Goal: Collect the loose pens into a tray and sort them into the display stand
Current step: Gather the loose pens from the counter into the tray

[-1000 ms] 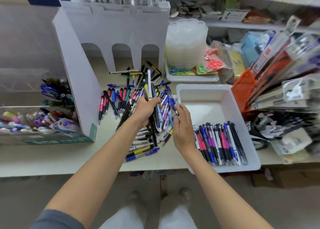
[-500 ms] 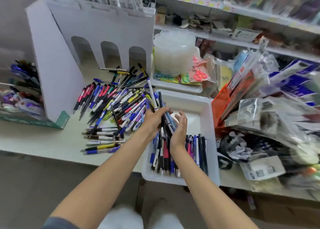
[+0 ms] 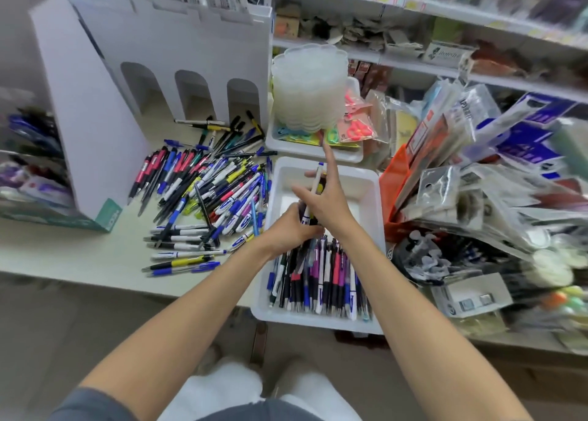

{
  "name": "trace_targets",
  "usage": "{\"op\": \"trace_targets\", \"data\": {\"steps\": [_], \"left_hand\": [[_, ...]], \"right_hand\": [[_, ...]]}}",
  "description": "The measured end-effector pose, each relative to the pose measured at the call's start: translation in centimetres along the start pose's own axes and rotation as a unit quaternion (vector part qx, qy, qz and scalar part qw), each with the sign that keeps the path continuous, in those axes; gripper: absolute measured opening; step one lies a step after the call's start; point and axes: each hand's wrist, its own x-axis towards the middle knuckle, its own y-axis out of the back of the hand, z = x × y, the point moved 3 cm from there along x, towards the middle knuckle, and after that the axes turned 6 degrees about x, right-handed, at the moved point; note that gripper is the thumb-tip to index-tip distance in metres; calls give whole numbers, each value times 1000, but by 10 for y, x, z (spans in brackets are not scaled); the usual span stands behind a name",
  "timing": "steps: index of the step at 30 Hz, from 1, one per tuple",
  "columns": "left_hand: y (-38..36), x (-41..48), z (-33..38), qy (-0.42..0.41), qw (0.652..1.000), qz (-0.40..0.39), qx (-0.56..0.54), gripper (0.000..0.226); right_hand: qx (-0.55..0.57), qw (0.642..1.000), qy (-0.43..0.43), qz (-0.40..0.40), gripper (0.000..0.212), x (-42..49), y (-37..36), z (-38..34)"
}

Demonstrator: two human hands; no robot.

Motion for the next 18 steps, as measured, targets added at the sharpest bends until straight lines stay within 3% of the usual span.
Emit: {"op": "trace_targets", "data": {"steps": [4, 8, 10, 13, 18], "left_hand": [[-5, -9, 1, -39, 999, -7, 23, 88], [6, -25, -9, -45, 995, 8, 93, 107], [22, -36, -21, -50, 988, 94, 114, 93], [40, -46, -43, -53, 968, 233, 76, 51], [25, -39, -70, 3, 971, 235, -46, 46]], "right_hand": [[-3, 1000, -16, 10, 56, -9, 2, 11], [11, 997, -72, 31, 46, -19, -8, 30], [4, 995, -87, 46, 47, -22, -11, 41], [-11, 995, -93, 45, 44, -28, -20, 51], [-84, 992, -80, 42, 16, -31, -50, 61]]}}
